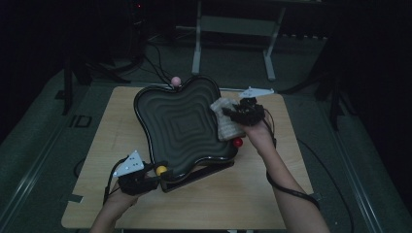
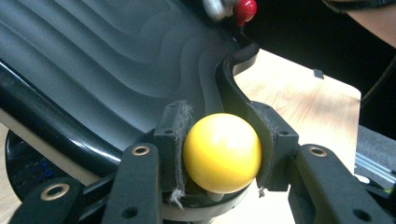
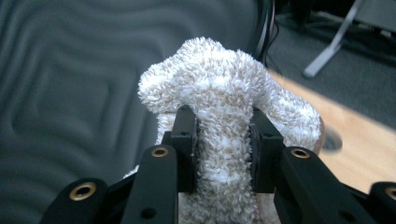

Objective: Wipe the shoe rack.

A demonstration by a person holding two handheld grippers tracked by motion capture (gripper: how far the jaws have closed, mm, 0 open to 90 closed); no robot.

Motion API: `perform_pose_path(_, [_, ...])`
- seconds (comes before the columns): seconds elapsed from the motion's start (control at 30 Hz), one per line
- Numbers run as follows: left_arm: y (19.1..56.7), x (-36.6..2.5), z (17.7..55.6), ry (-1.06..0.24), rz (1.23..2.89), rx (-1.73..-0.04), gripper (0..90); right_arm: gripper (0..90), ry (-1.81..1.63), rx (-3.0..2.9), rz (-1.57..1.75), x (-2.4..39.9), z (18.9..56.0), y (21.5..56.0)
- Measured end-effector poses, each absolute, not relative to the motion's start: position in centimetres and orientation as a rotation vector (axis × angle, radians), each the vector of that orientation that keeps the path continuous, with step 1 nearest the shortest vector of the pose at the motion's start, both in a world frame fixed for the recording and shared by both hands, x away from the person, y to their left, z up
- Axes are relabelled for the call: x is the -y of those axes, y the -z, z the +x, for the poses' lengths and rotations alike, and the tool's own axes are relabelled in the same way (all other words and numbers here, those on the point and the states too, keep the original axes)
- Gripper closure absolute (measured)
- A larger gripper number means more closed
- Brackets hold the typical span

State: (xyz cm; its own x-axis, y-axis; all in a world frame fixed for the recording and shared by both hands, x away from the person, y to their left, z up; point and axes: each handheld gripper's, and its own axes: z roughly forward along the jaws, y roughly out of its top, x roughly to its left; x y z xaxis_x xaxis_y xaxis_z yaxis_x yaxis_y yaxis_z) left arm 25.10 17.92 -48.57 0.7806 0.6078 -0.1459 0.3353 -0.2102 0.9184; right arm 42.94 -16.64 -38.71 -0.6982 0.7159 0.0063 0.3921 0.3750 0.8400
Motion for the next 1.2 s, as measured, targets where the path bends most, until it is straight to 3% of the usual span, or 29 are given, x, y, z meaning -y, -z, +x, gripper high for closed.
perform_pose_path(0.33, [48.8, -18.0, 25.0, -0.298, 1.801, -0.724, 59.2, 68.8, -1.306, -2.226, 0.939, 11.8, 47.2, 34.3])
perform_pose_path(0.67, [48.9, -18.0, 25.0, -0.296, 1.791, -0.722, 59.2, 68.8, -1.199, -2.233, 1.008, 8.4, 50.5, 35.5])
perform_pose_path(1.2, [48.9, -17.9, 25.0, -0.304, 1.789, -0.721, 59.2, 69.0, -1.143, -2.252, 1.048, 10.8, 46.0, 38.7])
